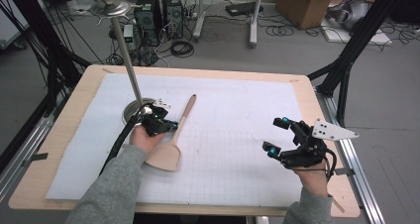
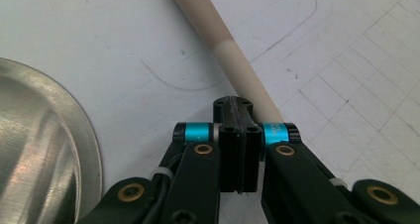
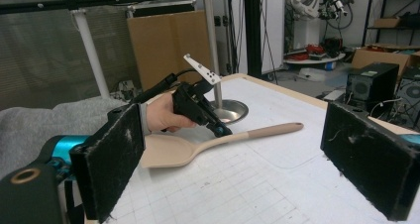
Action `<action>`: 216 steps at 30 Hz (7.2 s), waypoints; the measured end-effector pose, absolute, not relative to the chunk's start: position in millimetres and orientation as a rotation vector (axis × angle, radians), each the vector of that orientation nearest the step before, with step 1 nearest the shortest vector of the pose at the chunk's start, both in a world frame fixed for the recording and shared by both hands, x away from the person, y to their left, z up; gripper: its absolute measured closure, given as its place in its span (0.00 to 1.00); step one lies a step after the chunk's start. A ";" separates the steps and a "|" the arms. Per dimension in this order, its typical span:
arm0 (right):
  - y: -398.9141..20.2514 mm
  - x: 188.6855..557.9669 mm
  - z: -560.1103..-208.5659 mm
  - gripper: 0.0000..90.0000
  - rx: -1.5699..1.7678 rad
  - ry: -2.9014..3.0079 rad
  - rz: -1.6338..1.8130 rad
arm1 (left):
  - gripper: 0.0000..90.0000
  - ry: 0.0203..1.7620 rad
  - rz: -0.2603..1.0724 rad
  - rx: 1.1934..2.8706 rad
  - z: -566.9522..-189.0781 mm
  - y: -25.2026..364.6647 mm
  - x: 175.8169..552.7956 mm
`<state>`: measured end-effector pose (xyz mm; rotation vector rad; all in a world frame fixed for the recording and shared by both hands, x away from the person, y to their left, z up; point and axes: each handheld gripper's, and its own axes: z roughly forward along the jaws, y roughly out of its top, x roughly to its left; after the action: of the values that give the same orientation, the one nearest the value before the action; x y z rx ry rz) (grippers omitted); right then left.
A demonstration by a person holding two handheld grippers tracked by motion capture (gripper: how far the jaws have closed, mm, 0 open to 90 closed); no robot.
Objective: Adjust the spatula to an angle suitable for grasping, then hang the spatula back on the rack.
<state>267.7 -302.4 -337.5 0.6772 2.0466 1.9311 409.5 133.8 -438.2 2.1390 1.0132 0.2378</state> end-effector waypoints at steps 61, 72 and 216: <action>-302.8 268.9 -339.4 0.10 0.687 2.052 1.927 | 1.00 0.869 0.238 2.314 -423.6 94.4 417.2; -304.2 269.1 -339.8 0.10 0.687 2.044 1.924 | 1.00 0.837 0.256 2.204 -400.9 106.6 405.6; -303.0 270.7 -340.8 0.10 0.693 2.053 1.923 | 0.83 0.938 0.264 2.331 -427.0 78.1 397.2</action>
<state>270.7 -303.0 -340.8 0.6934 2.0534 1.9226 397.2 78.1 -427.0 2.3312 0.9383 0.2645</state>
